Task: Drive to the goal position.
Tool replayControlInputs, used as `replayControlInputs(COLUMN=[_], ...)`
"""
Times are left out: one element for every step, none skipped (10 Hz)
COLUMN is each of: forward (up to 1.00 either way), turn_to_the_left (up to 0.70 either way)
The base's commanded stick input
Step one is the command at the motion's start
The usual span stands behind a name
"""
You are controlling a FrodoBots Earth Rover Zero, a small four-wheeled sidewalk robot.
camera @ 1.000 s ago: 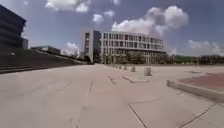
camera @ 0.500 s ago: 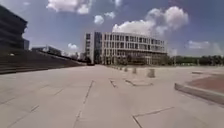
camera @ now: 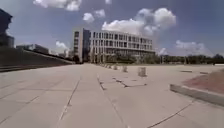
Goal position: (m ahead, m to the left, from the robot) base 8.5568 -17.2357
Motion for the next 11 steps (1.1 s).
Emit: replayControlInputs(forward=[0.7,0.7,0.7,0.7,0.7,0.7,0.7,0.7,0.7,0.7,0.7], turn_to_the_left=[-0.35,-0.35,-0.18,0.0,0.0,0.0,0.0,0.0,-0.01,-0.17,-0.35])
